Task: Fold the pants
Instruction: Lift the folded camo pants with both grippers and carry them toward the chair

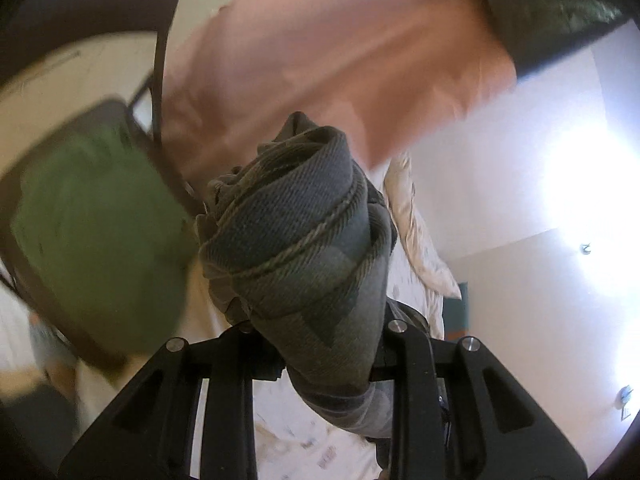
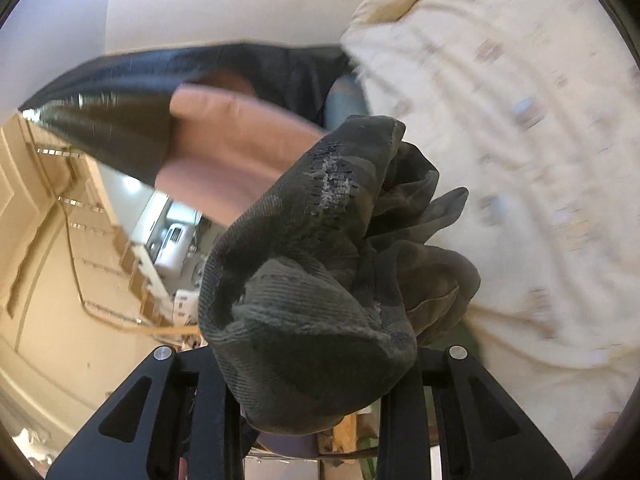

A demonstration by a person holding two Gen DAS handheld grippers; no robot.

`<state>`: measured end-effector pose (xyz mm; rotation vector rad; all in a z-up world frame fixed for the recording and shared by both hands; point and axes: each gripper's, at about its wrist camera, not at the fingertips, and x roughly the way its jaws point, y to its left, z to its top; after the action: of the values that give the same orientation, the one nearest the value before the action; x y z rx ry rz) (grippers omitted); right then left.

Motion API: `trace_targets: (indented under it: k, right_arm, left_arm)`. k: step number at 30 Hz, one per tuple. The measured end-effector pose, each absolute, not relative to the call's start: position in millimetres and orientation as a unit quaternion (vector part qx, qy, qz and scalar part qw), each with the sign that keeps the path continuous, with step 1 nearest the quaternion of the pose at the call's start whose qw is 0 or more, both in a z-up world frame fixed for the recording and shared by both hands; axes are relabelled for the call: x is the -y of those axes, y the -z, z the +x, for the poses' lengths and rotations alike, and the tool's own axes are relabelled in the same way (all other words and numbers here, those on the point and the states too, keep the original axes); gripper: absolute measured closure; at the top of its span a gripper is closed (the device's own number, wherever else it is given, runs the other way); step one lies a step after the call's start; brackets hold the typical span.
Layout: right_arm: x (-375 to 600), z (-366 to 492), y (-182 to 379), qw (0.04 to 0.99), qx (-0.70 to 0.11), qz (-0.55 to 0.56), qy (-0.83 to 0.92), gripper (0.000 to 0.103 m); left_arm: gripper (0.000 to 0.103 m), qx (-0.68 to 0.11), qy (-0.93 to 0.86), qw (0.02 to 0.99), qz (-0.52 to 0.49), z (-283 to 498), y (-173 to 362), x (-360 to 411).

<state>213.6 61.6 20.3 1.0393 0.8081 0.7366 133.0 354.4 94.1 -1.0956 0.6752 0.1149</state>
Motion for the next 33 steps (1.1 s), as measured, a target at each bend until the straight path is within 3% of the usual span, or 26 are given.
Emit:
trace_targets:
  k: [3, 7, 15, 17, 18, 22, 26, 27, 29, 30, 32, 33]
  right_arm:
    - [-113.0, 217.5, -14.3, 0.726, -0.371, 0.454, -0.359, 0.075]
    - [-168.1, 214.5, 24.4, 0.711, -0.402, 0.434, -0.380, 0.075]
    - [-206.0, 154.7, 207.6, 0.635, -0.560, 0.395, -0.356, 0.075]
    - [-204.2, 145.9, 222.1, 0.641, -0.563, 0.383, -0.354, 0.067]
    - [-202.9, 143.0, 229.3, 0.640, -0.572, 0.380, -0.345, 0.056]
    - [-202.4, 142.9, 234.8, 0.614, -0.604, 0.371, -0.348, 0.048]
    - [-200.7, 145.2, 221.9, 0.608, -0.622, 0.350, -0.349, 0.038]
    - [-197.2, 149.7, 218.4, 0.604, -0.620, 0.359, -0.349, 0.031]
    - [-191.8, 157.5, 214.0, 0.609, -0.602, 0.384, -0.347, 0.028]
    - [-190.8, 161.2, 213.5, 0.608, -0.597, 0.397, -0.342, 0.029]
    - [-198.1, 163.4, 199.8, 0.622, -0.599, 0.383, -0.328, 0.056]
    - [-200.8, 161.6, 185.4, 0.638, -0.599, 0.362, -0.319, 0.067]
  left_arm:
    - [0.080, -0.294, -0.053, 0.819, -0.489, 126.5, -97.4, -403.7]
    - [0.080, -0.308, -0.065, 0.831, -0.458, 116.5, -58.2, -451.9]
    - [0.080, -0.424, -0.096, 0.778, -0.453, 41.9, 101.2, -488.7]
    - [0.079, -0.417, -0.091, 0.782, -0.454, 24.0, 119.4, -486.3]
    - [0.078, -0.413, -0.095, 0.780, -0.461, 18.2, 130.1, -489.0]
    - [0.055, -0.428, -0.131, 0.729, -0.518, -2.9, 159.8, -504.1]
    - [0.055, -0.447, -0.129, 0.750, -0.470, 1.1, 147.1, -497.2]
    - [0.055, -0.447, -0.126, 0.750, -0.471, 3.0, 144.9, -496.1]
    - [0.053, -0.432, -0.120, 0.745, -0.495, 5.6, 141.6, -500.9]
    - [0.054, -0.417, -0.120, 0.739, -0.516, 3.1, 145.1, -505.0]
    - [0.076, -0.395, -0.127, 0.743, -0.524, -9.1, 139.9, -503.5]
    - [0.078, -0.393, -0.130, 0.748, -0.518, -9.9, 130.7, -500.5]
